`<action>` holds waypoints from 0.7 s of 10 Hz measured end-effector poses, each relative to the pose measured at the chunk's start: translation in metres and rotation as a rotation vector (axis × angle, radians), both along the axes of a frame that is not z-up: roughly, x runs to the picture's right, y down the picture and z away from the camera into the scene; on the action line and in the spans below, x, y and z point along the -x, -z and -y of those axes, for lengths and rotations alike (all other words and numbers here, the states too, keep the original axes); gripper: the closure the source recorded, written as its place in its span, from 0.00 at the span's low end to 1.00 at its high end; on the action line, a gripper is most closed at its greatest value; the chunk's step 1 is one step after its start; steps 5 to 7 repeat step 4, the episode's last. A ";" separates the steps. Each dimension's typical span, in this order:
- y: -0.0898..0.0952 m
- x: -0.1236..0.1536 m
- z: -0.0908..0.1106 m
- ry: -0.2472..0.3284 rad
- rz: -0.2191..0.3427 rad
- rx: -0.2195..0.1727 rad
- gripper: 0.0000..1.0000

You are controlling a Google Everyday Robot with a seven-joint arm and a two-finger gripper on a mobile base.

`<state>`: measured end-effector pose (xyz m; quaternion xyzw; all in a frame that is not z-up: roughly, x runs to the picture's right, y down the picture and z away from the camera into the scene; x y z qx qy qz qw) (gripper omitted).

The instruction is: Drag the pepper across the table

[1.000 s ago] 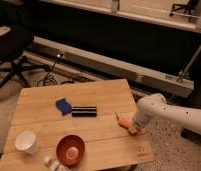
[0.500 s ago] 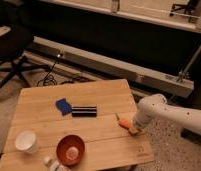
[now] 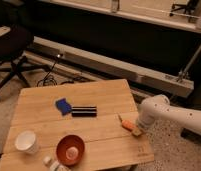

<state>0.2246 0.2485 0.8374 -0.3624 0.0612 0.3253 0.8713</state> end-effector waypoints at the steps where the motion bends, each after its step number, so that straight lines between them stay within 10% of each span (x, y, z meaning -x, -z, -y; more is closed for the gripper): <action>1: 0.001 -0.003 -0.001 0.002 -0.003 0.007 1.00; 7: 0.003 -0.006 -0.003 0.004 -0.004 0.018 1.00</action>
